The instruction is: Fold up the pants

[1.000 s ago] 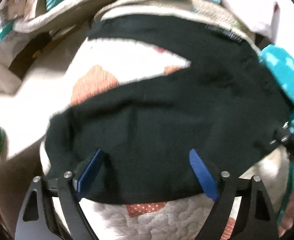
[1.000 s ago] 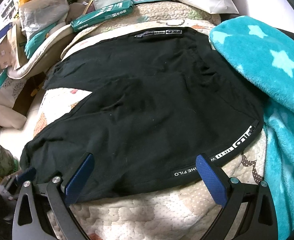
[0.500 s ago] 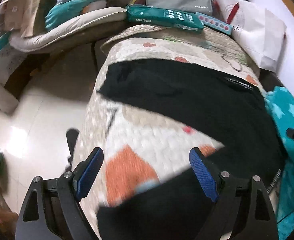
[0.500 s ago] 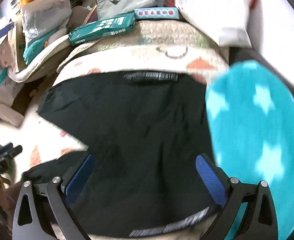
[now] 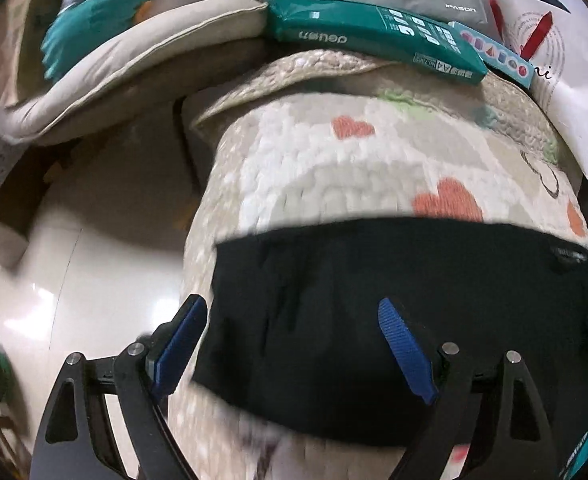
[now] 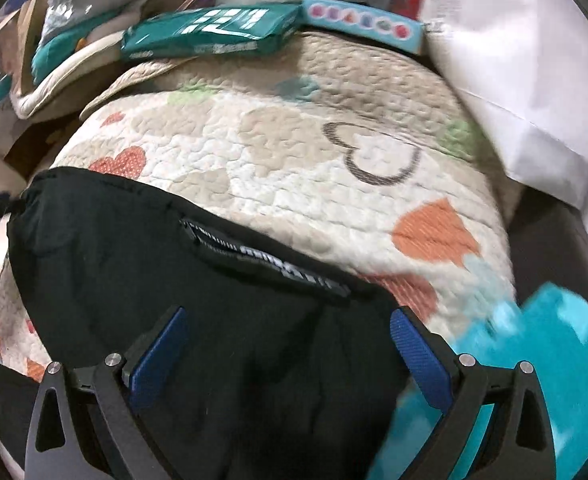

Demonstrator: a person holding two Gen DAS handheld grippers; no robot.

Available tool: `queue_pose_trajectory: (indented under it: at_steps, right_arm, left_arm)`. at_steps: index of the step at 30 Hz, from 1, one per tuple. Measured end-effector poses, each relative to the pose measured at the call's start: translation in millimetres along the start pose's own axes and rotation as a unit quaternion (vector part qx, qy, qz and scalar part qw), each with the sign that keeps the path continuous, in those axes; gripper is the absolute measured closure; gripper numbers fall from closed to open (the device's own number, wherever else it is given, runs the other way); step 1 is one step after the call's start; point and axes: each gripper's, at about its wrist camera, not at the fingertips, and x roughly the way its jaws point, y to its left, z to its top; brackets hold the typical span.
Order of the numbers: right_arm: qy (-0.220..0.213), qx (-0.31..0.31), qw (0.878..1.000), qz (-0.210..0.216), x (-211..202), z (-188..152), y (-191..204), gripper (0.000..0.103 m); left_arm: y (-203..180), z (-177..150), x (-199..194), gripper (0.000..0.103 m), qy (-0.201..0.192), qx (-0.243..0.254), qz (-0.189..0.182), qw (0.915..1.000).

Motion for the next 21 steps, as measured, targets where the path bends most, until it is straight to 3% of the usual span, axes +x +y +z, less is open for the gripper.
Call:
queue_pose_trajectory:
  at_steps: [4, 6, 8, 11, 14, 18, 21]
  right_arm:
    - [0.000, 0.001, 1.000, 0.026, 13, 10, -2, 0.001]
    - [0.001, 0.008, 0.999, 0.032, 16, 12, -7, 0.001]
    - [0.003, 0.008, 0.999, 0.039, 18, 14, -12, 0.001]
    - [0.003, -0.001, 0.999, 0.048, 19, 16, -18, 0.002]
    - [0.002, -0.014, 0.999, 0.051, 23, 22, -19, 0.004]
    - [0.012, -0.043, 0.997, 0.060, 39, 30, -11, 0.008]
    - [0.036, -0.073, 0.995, 0.060, 57, 32, 0, 0.013]
  left_arm:
    - [-16, 27, 22, 0.016, 0.000, 0.042, 0.014, 0.9990]
    - [-25, 37, 40, 0.016, 0.019, 0.068, 0.015, 0.9974]
    - [-33, 38, 50, 0.015, 0.037, 0.095, 0.006, 0.9948]
    - [-43, 36, 50, 0.015, 0.026, 0.154, 0.006, 0.9878]
    - [-45, 34, 49, 0.016, 0.039, 0.176, -0.010, 0.9836]
    - [-45, 30, 45, 0.041, 0.059, 0.184, -0.055, 0.9796]
    - [-49, 26, 40, 0.068, 0.064, 0.211, -0.066, 0.9730]
